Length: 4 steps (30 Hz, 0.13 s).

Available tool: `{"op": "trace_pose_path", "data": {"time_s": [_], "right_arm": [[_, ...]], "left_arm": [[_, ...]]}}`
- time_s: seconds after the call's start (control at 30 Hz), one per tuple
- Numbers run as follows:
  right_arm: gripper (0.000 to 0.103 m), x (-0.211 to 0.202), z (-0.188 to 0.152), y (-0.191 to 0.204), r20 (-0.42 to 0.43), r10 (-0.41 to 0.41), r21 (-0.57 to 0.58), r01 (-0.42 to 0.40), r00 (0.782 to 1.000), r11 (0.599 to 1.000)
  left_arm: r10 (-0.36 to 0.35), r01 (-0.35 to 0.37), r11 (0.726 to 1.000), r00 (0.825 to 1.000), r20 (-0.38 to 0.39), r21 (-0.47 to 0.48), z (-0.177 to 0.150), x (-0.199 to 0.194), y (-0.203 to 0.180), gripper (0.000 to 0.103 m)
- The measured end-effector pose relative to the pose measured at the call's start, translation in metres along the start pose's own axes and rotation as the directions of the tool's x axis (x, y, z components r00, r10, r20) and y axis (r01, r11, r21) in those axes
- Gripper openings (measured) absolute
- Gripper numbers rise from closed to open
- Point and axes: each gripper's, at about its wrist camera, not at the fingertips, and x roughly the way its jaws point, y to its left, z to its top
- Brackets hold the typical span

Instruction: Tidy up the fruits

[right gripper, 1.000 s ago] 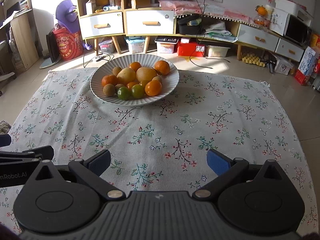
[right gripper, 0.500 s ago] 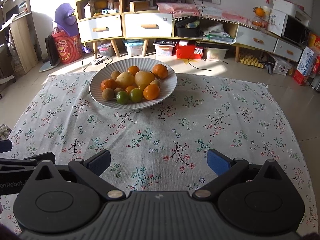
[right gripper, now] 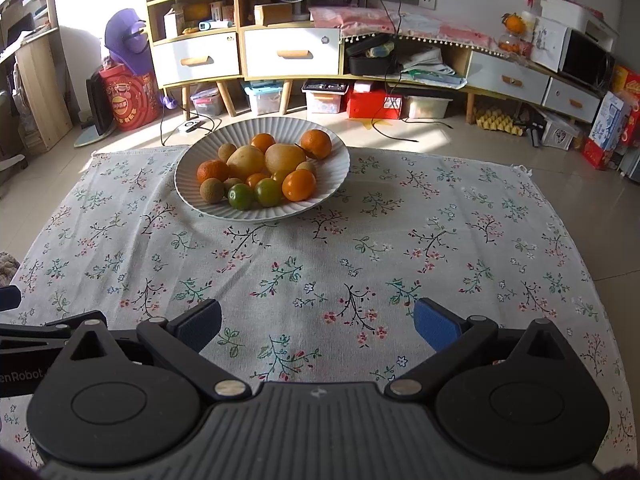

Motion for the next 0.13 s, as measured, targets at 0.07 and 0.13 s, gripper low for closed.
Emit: {"op": "trace_pose_path", "data": {"time_s": [0.07,0.13], "right_arm": [[0.102,0.0010,-0.0014,0.0004,0.002,-0.007,-0.002,0.007,1.000,1.000],[0.102,0.0029,-0.0042,0.0014,0.002,-0.017,-0.008,0.017,1.000,1.000]], "left_arm": [[0.003,-0.003,1.000,1.000,0.001,0.003,-0.0019,0.0012,-0.0002,0.098],[0.008,-0.008,1.000,1.000,0.000,0.005,-0.0045,0.0037,-0.0001,0.098]]}}
